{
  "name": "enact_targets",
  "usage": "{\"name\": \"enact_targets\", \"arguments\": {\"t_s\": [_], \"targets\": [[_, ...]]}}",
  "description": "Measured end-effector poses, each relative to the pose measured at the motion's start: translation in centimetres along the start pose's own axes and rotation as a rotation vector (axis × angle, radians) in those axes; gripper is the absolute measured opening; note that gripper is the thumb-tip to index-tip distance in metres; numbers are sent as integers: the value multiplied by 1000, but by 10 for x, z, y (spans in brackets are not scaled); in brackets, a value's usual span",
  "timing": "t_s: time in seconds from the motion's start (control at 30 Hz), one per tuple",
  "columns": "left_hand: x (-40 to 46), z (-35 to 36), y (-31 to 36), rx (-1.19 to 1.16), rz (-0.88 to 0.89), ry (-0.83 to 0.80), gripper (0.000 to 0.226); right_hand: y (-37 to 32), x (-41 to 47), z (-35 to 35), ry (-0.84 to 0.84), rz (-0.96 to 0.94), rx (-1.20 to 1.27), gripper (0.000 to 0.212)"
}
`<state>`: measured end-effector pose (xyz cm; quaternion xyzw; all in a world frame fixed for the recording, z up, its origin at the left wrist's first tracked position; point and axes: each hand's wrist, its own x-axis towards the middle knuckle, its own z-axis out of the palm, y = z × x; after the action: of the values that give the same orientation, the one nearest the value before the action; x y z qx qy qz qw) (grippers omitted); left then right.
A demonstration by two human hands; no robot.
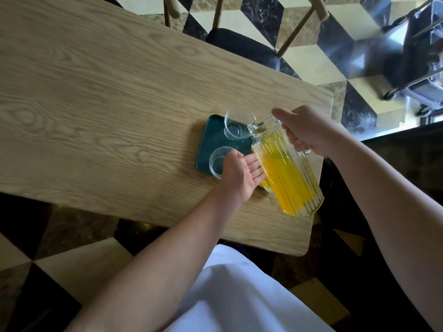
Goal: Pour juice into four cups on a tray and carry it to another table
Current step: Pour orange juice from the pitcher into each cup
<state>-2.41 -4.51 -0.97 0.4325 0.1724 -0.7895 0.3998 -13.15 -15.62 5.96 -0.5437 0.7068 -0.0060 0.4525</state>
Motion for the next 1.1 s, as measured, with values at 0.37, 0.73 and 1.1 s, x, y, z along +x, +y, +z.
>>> {"name": "enact_targets", "arguments": {"t_s": [0.37, 0.73, 1.1], "targets": [[8, -7, 8, 8, -6, -34, 63, -9, 19, 7, -22, 51, -74, 45], [13, -10, 8, -24, -19, -27, 60, -19, 21, 9, -28, 101, -136, 41], [12, -12, 8, -16, -28, -31, 61, -21, 17, 9, -42, 102, -136, 42]]}}
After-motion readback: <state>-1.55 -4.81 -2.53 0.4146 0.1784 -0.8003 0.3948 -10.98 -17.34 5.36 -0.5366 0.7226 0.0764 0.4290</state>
